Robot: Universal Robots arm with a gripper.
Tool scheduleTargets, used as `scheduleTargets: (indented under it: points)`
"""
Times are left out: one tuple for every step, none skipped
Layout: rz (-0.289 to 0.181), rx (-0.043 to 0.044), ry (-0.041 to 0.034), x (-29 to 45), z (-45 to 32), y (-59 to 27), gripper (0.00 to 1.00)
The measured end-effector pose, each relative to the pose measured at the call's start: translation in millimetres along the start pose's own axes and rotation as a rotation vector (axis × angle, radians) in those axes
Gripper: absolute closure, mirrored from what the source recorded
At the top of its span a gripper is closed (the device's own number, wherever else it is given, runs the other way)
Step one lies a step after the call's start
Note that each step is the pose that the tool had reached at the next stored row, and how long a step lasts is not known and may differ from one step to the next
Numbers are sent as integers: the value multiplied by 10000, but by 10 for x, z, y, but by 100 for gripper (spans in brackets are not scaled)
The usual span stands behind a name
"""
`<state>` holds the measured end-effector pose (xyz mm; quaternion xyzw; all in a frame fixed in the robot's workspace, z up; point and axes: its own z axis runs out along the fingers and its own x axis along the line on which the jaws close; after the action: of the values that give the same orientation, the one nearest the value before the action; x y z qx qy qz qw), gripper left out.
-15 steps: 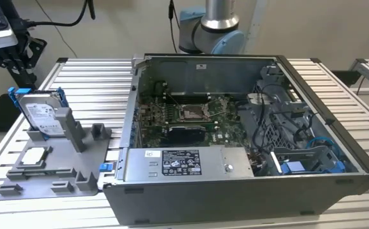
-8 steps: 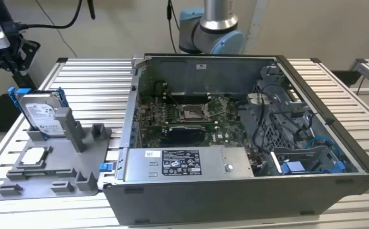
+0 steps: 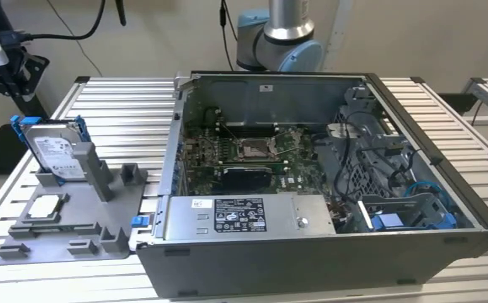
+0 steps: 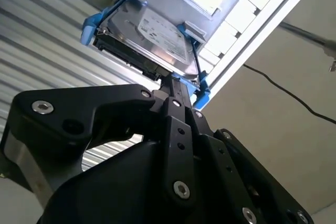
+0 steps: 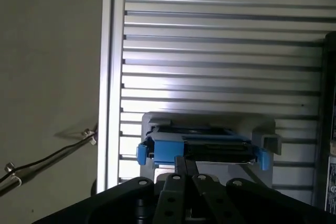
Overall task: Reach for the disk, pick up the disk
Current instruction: 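Reach for the disk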
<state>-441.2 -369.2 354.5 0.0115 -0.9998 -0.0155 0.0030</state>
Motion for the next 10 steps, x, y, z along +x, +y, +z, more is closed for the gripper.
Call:
scheduleTargets:
  points:
    - [-19,24,17,3,3,0,100]
    - [-41,43,34,5,6,-1,100]
    - [-60,68,53,7,8,-1,100]
    - [-81,94,75,9,11,0,100]
    - [-101,118,95,11,14,-1,100]
    - [-111,129,110,11,16,-1,100]
    - [-111,130,111,11,16,-1,100]
    - [-112,131,114,12,15,-1,100]
    - [-112,130,115,12,16,-1,100]
    - [-113,130,116,12,16,-1,100]
